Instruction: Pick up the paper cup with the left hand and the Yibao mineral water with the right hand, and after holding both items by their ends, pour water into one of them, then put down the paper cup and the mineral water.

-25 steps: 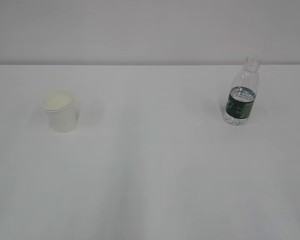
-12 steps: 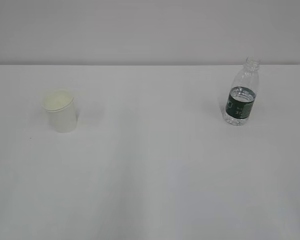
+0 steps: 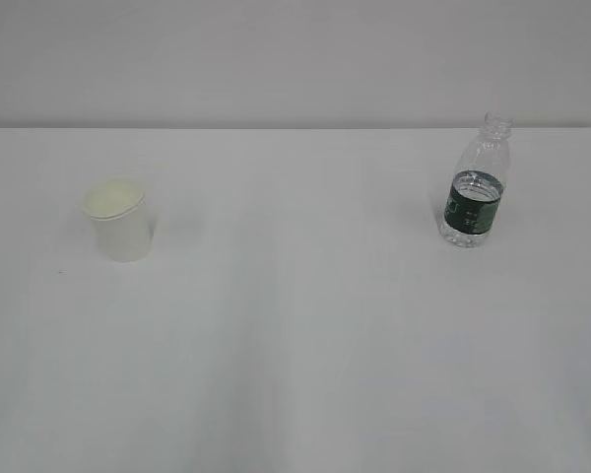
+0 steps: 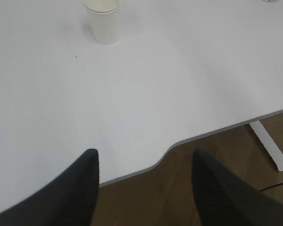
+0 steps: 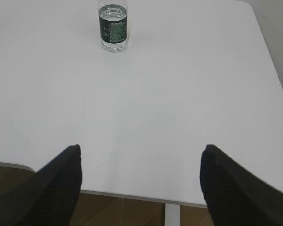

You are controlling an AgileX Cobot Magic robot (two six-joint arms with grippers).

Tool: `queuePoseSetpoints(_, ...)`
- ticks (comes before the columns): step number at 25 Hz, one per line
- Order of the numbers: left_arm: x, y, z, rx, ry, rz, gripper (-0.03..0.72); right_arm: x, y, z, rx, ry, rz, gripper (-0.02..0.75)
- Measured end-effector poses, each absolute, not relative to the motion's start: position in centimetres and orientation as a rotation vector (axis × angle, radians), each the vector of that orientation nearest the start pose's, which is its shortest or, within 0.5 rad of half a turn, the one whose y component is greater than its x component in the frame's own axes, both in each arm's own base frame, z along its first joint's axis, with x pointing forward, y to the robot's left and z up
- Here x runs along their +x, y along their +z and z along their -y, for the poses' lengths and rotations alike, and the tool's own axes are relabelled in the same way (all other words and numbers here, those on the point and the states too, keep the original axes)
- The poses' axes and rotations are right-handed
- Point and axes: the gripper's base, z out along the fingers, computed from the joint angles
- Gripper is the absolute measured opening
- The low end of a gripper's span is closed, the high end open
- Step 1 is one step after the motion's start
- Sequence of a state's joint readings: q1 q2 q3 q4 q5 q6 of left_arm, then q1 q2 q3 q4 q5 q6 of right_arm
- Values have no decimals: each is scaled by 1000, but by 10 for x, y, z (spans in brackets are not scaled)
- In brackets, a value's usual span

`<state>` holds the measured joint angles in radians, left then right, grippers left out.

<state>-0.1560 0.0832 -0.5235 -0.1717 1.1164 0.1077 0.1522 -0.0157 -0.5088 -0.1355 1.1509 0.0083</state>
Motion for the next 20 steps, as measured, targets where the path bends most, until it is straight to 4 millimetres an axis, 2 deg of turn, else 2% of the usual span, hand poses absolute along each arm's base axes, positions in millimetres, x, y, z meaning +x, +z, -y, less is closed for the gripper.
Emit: queuePoseSetpoints(20, 0, 281, 14, 291, -238, -2136, 404, -11, 273, 13, -137, -68, -2096, 590)
